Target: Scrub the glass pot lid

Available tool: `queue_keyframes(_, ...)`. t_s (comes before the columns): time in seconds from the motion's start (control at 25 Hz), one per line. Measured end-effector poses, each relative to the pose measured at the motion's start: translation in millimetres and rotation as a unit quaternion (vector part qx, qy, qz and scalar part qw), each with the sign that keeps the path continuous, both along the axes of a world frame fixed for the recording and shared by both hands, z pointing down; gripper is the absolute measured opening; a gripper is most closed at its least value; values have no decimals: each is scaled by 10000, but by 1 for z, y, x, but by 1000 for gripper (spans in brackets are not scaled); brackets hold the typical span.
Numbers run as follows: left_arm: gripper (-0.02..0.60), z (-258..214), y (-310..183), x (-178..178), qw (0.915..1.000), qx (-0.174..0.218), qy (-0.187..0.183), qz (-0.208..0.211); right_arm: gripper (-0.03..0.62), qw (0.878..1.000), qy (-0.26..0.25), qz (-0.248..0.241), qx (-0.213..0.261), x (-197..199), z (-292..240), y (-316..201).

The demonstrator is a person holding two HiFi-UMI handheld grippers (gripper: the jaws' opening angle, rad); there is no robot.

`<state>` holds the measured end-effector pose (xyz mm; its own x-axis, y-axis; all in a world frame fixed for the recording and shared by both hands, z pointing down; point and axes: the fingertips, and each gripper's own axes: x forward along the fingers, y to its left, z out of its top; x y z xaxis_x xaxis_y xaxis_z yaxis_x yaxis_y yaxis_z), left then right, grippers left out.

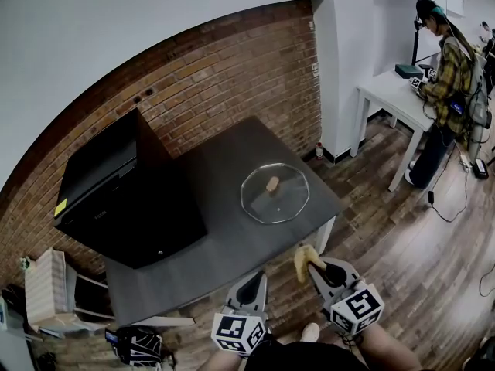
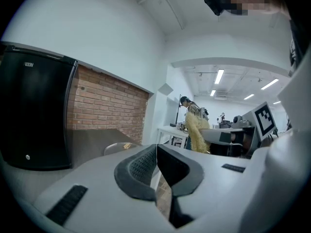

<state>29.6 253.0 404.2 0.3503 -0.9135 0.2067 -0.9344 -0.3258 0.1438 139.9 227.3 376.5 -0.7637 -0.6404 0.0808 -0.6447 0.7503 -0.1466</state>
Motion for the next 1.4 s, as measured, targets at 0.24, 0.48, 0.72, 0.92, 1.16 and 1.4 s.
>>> queue_keyframes(0.24, 35, 1, -20, -13, 10000, -21, -50, -10, 48, 10000, -8, -45, -58, -15, 3, -19)
queue_keyframes(0.48, 35, 10, -62, -35, 9998, -82, -158, 126, 48, 9998, 28, 63, -212, -42, 13, -54)
queue_keyframes(0.72, 35, 30, -114, -62, 9988, -265, -233, 351, 48, 9987, 48, 292, -405, -70, 28, -104)
queue_keyframes(0.92, 35, 53, -154, -81, 9973, -464, -254, 504, 48, 9975, 116, 450, -537, -91, 45, -142)
queue_keyframes(1.16, 35, 79, -196, -91, 9949, -673, -224, 717, 48, 9948, 249, 648, -744, -108, 67, -180)
queue_keyframes(1.4, 35, 106, -223, -98, 9914, -886, -260, 931, 48, 9908, 389, 863, -963, -121, 85, -206)
